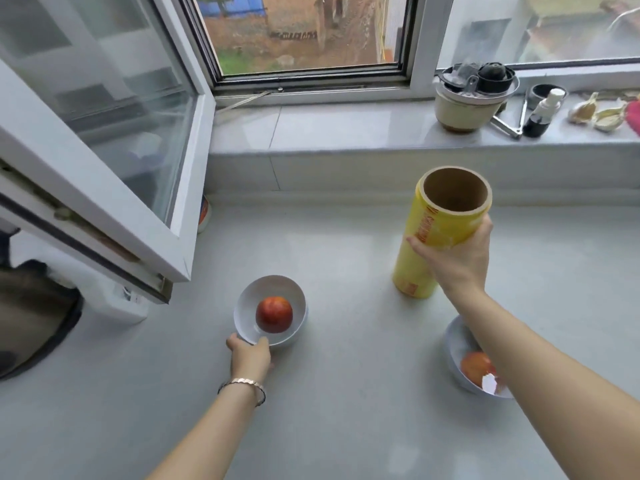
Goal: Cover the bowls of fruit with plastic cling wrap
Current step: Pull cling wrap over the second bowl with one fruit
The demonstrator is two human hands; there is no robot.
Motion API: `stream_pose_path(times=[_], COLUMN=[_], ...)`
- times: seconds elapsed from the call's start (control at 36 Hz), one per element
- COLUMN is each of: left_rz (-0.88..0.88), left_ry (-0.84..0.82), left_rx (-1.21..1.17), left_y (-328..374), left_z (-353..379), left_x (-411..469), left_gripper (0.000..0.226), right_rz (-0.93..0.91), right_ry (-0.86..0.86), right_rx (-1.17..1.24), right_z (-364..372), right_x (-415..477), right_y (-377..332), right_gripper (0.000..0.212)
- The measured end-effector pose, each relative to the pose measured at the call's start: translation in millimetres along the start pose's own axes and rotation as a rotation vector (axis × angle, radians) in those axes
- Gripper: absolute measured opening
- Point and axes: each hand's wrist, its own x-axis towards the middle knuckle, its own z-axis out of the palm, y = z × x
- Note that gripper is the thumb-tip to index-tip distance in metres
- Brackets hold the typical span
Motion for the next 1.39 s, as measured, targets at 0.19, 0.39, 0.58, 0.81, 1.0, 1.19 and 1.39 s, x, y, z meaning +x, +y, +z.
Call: stream_pose_path(times=[0.19, 0.39, 0.58, 0.81, 1.0, 1.19, 1.39], left_rz=[0.041, 0.082, 0.156, 0.418, 0.498, 0.516, 0.432], left_ry=[-0.071, -0.210, -0.366, -0.320, -1.029, -0.900, -0.832], left_rx=[-0.112, -0.044, 0.062, 0.524, 0.097, -0.073, -0.090], left_y=[6.2, -2.4, -24.5, -28.9, 12.6, 15.4, 6.9], left_z=[-1.6, 3.2, 21.3, 22.8, 25.1, 29.2, 21.5], left_x=[13.5, -0.2, -32.2, -65.4, -107.4, -123.0, -138.3], left_gripper=[0.026, 0.038, 0.046, 0.061, 0.093, 0.086, 0.080], right_rz=[0.019, 0.114, 0.174, 0.150, 0.097, 0.130, 0.022], right_ry=[-0.186, -0.395, -0.476, -0.580, -0.762, -0.757, -0.444], right_rx=[0.014, 0.236, 0.320, 0.221, 0.273, 0.368, 0.302], right_z=[-19.8, -53.8, -85.5, -92.0, -80.0, -70.7, -74.5], right_x=[-21.1, -57.0, -76.0, -92.0, -103.6, -113.8, -130.1], right_y=[-4.9, -8.3, -7.4, -8.5, -25.7, -32.1, -28.9], right_gripper=[0.090, 0.060, 0.058, 0.078, 0.060, 0.058, 0.063])
